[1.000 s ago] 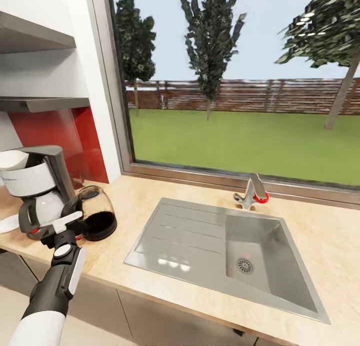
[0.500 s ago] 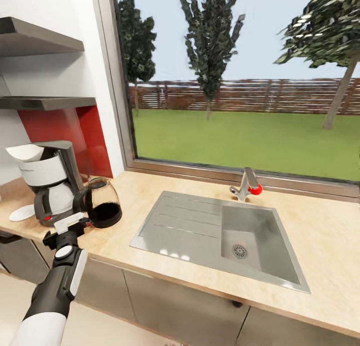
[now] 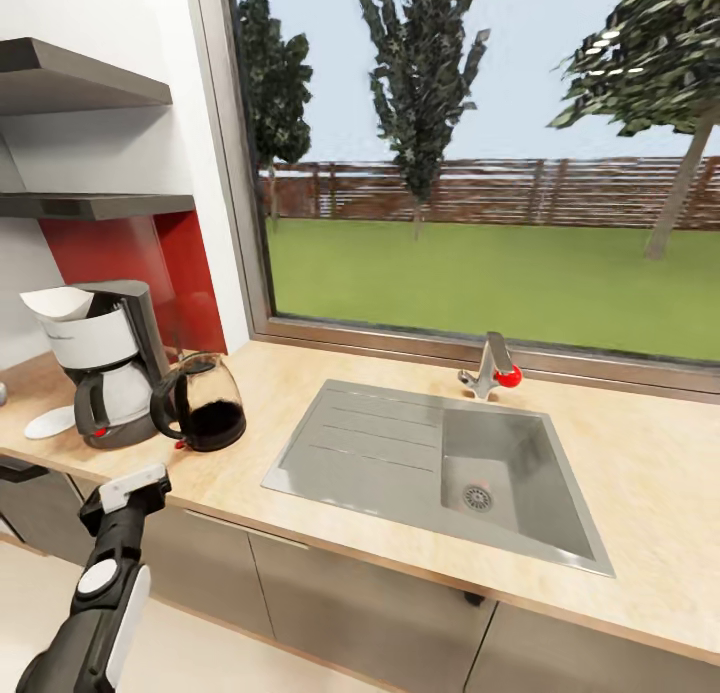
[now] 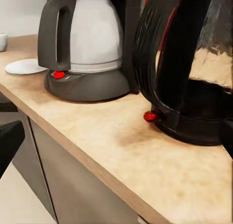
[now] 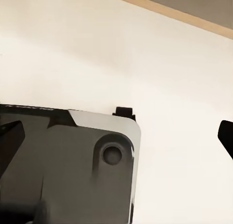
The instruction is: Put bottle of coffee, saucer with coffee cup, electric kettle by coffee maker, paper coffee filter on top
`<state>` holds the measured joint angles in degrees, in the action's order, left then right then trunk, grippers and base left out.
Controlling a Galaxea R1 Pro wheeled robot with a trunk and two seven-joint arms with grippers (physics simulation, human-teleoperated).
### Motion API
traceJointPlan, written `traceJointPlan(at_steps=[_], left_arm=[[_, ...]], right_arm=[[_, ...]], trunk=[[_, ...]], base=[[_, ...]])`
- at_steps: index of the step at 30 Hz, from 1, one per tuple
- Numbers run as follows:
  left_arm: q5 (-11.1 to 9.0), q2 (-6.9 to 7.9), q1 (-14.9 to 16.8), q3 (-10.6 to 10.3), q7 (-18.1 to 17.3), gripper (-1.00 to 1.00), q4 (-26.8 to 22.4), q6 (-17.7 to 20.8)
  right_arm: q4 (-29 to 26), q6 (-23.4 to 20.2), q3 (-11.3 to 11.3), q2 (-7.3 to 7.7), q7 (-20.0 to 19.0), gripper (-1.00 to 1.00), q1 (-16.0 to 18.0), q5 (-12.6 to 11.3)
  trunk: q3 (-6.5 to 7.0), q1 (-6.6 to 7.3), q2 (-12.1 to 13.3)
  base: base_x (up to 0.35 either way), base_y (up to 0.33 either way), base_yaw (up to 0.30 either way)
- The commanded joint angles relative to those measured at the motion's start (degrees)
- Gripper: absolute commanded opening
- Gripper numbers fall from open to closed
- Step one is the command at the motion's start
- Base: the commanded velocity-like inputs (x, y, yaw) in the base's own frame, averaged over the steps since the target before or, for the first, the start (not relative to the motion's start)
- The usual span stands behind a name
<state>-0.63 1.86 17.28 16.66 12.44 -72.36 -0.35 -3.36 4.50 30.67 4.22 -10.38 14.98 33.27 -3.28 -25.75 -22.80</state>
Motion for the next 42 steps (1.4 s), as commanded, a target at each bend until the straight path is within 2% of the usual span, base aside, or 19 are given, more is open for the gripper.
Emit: traceJointPlan(at_steps=[1, 5, 9, 14, 15, 16, 17, 19, 24, 25, 28, 30, 32, 33, 35, 36, 37, 39, 42], left_arm=[[-0.07, 0.01, -0.07, -0.05, 0.13, 1.0, -0.21, -0.03], [-0.35, -0.01, -0.47, -0.05, -0.15, 1.0, -0.97, 0.0], [-2.06, -0.01, -0.49, -0.05, -0.29, 1.0, -1.02, 0.07], [-2.41, 0.13, -0.57, 0.01, -0.31, 1.0, -0.97, 0.1], [-2.44, 0.2, -1.02, 0.91, -0.37, 1.0, -0.64, 0.02], [-2.77, 0.23, -3.41, 3.96, -1.19, 1.0, -0.4, -0.17], [-2.89, 0.22, -4.92, 5.51, -2.25, 1.0, -0.34, -0.27], [-3.25, 0.21, -6.98, 7.48, -4.58, 1.0, -0.29, -0.57], [-6.05, 0.23, -12.01, 15.94, -14.24, 1.0, 3.12, -4.52], [-6.17, 0.24, -12.27, 16.75, -15.27, 1.0, 3.94, -4.85], [-6.08, 0.38, -13.13, 20.82, -21.34, 1.0, 10.82, -5.84], [-5.77, 1.63, -13.67, 22.57, -23.91, 1.0, 17.83, -6.14], [-3.71, 4.3, -14.3, 22.83, -24.88, 1.0, 26.01, -6.58], [0.07, 5.42, -14.41, 22.87, -25.07, 1.0, 32.76, -6.78], [4.4, 5.69, -14.44, 22.88, -24.98, 1.0, 37.8, -6.89], [8.68, 5.73, -14.46, 22.92, -24.8, 1.0, 41.72, -6.93], [11.66, 5.66, -14.46, 22.95, -24.64, 1.0, 44.91, -6.94], [15.98, 5.62, -14.47, 22.9, -24.33, 1.0, 51.82, -6.94], [20.86, 5.75, -14.49, 22.85, -24.15, 1.0, 58.31, -6.93]], right_arm=[[0.02, 0.16, 0.48, 0.01, -0.23, 1.0, 0.04, 0.41], [0.02, 0.16, 0.45, -0.08, -0.22, 1.0, 0.04, 0.4], [0.03, 0.16, 0.46, -0.09, -0.24, 1.0, 0.04, 0.4], [0.02, 0.16, 0.46, -0.05, -0.24, 1.0, 0.04, 0.4], [0.02, 0.16, 0.49, -0.03, -0.24, 1.0, 0.04, 0.4], [0.05, 0.16, 0.5, -0.01, -0.23, 1.0, 0.04, 0.4], [0.07, 0.16, 0.48, -0.04, -0.24, 1.0, 0.04, 0.4], [0.09, 0.16, 0.46, -0.09, -0.25, 1.0, 0.04, 0.44], [0.1, 0.19, 0.44, -0.16, -0.25, 1.0, 0.04, 0.48], [0.1, 0.18, 0.44, -0.15, -0.25, 1.0, 0.04, 0.48], [0.14, 0.19, 0.44, -0.12, -0.31, 1.0, 0.04, 0.49], [0.17, 0.19, 0.44, -0.1, -0.33, 1.0, 0.04, 0.55], [0.29, 0.2, 0.44, -0.12, -0.34, 1.0, 0.04, 0.57], [0.89, 0.19, 0.44, -0.16, -0.31, 1.0, 0.04, 0.57], [1.31, 0.17, 0.44, -0.17, -0.26, 1.0, 0.04, 0.57], [1.48, 0.16, 0.44, -0.17, -0.21, 1.0, 0.04, 0.54], [1.58, 0.16, 0.44, -0.17, -0.19, 1.0, 0.04, 0.51], [1.65, 0.16, 0.44, -0.2, -0.17, 1.0, 0.04, 0.48], [1.62, 0.16, 0.44, -0.29, -0.15, 1.0, 0.04, 0.37]], trunk=[[-0.13, -0.04, -0.12], [-0.13, -0.04, -0.12], [-0.13, -0.04, -0.12], [-0.13, -0.04, -0.12], [-0.13, -0.04, -0.12], [-0.13, -0.04, -0.12], [-0.13, -0.04, -0.12], [-0.13, -0.04, -0.12], [-0.13, -0.04, -0.12], [-0.13, -0.04, -0.12], [-0.13, -0.04, -0.12], [-0.13, -0.04, -0.12], [-0.13, -0.04, -0.12], [-0.13, -0.04, -0.12], [-0.13, -0.04, -0.12], [-0.13, -0.04, -0.12], [-0.13, -0.04, -0.12], [-0.13, -0.04, -0.12], [-0.13, -0.04, -0.12]], base=[[0.0, 0.0, 0.0], [0.0, 0.0, 0.106], [0.0, 0.0, 0.234], [0.0, 0.0, 0.272], [0.0, 0.0, 0.276], [0.0, 0.0, 0.276], [0.0, 0.0, 0.276], [0.0, 0.0, 0.276], [0.0, 0.0, 0.276], [0.0, 0.0, 0.276], [0.0, 0.0, 0.276], [0.0, 0.0, 0.276], [0.0, 0.0, 0.276], [0.0, 0.0, 0.276], [0.0, 0.0, 0.276], [0.0, 0.0, 0.276], [0.0, 0.0, 0.276], [0.0, 0.0, 0.276], [0.0, 0.0, 0.276]])
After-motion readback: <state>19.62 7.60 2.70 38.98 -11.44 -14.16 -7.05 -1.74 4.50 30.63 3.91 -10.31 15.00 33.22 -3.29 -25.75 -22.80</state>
